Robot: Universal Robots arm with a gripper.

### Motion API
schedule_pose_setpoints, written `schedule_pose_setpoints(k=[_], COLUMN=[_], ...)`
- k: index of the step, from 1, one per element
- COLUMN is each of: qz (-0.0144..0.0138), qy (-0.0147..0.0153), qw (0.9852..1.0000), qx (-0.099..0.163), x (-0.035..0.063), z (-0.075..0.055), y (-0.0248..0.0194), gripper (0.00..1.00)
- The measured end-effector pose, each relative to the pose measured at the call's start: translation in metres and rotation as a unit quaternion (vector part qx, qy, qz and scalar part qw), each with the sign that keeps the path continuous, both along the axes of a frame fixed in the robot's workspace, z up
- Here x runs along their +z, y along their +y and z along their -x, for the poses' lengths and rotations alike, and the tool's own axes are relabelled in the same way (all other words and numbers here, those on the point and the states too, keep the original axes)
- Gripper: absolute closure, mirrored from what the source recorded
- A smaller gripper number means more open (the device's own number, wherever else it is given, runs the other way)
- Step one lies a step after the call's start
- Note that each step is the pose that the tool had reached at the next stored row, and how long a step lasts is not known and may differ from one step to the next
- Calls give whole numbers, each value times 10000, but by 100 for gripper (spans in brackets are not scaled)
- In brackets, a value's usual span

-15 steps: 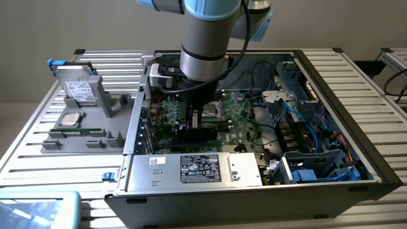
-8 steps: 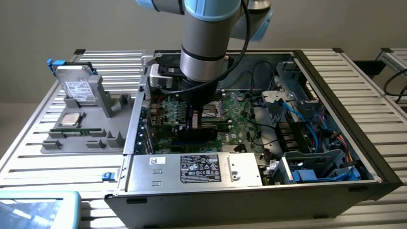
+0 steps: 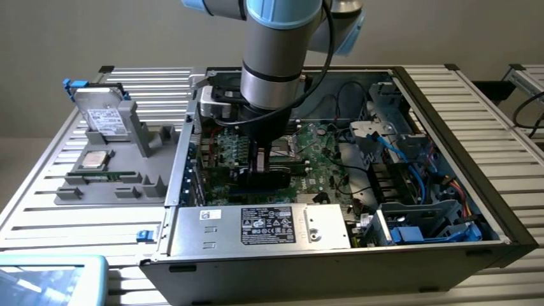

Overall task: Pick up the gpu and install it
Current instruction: 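Insert the gpu into the slot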

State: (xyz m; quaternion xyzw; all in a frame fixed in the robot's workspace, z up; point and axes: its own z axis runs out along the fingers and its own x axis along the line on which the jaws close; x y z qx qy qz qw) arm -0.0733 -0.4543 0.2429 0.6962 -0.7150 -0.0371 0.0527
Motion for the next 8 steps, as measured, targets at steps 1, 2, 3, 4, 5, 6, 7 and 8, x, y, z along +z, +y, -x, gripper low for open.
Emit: schedule_pose_setpoints(k=[1, 2, 3, 4, 5, 6, 7, 8], qz=[0, -2, -4, -4, -4, -4, -3, -4], qy=[0, -1, -1, -1, -1, 0, 0, 0], qw=[10000, 10000, 10000, 10000, 10000, 10000, 10000, 10000], qx=[1, 5, 10, 15, 21, 27, 34, 39], x=[0, -1, -2, -1, -1, -1, 0, 0], z=[0, 0, 0, 0, 0, 0, 0, 0], y=[0, -2, -2, -2, -3, -3, -4, -4], gripper=[71, 71, 71, 71, 71, 71, 71, 71])
